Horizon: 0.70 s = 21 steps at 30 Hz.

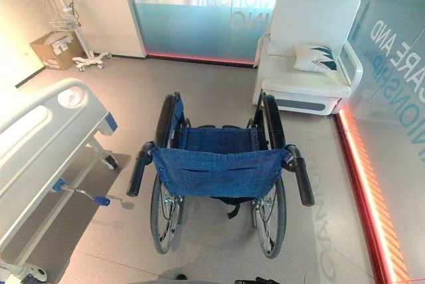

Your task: Push the wheelchair next to the bed

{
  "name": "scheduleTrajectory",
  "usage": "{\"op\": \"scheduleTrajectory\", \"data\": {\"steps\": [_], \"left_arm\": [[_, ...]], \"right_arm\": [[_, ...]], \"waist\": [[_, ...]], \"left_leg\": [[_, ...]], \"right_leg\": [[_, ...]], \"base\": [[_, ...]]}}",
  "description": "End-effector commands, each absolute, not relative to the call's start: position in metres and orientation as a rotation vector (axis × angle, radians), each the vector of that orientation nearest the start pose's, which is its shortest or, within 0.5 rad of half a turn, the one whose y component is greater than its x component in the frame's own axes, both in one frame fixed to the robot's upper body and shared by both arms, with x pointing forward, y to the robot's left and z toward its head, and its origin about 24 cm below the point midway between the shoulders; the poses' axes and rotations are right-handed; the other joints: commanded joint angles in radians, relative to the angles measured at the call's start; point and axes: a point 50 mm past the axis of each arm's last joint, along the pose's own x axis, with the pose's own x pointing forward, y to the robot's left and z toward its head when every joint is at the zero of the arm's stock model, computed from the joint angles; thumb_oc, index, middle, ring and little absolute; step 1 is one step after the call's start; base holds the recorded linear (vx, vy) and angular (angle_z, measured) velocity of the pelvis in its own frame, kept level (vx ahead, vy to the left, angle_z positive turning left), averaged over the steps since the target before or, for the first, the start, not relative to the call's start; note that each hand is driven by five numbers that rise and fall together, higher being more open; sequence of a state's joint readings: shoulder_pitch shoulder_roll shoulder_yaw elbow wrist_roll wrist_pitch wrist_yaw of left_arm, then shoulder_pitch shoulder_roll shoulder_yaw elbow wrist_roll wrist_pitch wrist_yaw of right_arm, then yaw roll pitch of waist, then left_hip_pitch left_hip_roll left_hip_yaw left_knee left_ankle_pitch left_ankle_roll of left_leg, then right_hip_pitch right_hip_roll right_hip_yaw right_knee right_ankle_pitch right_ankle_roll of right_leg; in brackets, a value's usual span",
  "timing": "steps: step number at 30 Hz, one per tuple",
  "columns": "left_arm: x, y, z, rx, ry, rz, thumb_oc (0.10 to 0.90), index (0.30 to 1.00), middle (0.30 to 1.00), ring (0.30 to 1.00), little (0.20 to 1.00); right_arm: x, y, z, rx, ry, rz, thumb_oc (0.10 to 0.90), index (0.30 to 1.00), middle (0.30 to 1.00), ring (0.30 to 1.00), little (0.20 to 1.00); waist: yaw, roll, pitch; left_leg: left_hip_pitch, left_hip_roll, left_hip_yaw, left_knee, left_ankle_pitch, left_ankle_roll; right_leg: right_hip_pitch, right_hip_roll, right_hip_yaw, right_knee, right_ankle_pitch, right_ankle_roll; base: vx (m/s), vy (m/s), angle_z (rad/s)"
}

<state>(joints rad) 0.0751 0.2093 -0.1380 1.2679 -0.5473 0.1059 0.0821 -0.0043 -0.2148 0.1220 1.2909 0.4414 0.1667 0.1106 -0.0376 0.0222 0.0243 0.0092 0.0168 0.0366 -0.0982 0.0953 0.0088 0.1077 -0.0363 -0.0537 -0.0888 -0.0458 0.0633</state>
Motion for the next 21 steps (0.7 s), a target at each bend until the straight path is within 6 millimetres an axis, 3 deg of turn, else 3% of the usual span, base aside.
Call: {"op": "scheduleTrajectory", "data": {"steps": [1,21], "left_arm": [[0.0457,0.2074,-0.1758,-0.246,1.435,0.406,0.8,0.9,0.9,0.9,0.9],[0.0512,0.209,-0.1749,-0.331,1.391,0.437,0.8,0.9,0.9,0.9,0.9]], "right_arm": [[0.0389,-0.2054,-0.1758,0.273,1.486,-0.216,0.8,0.9,0.9,0.9,0.9],[0.039,-0.2077,-0.1755,0.251,1.487,-0.219,0.8,0.9,0.9,0.9,0.9]], "waist": [[0.002,0.004,0.011],[0.0,0.005,0.008]], "left_leg": [[0.047,0.052,0.018,0.011,-0.076,-0.055],[0.062,0.06,0.023,0.011,-0.077,-0.059]], "right_leg": [[-0.053,-0.087,-0.06,0.005,0.106,0.036],[-0.034,-0.088,-0.065,0.004,0.097,0.035]], "base": [[0.0,0.0,0.0],[0.0,0.0,0.0]]}}
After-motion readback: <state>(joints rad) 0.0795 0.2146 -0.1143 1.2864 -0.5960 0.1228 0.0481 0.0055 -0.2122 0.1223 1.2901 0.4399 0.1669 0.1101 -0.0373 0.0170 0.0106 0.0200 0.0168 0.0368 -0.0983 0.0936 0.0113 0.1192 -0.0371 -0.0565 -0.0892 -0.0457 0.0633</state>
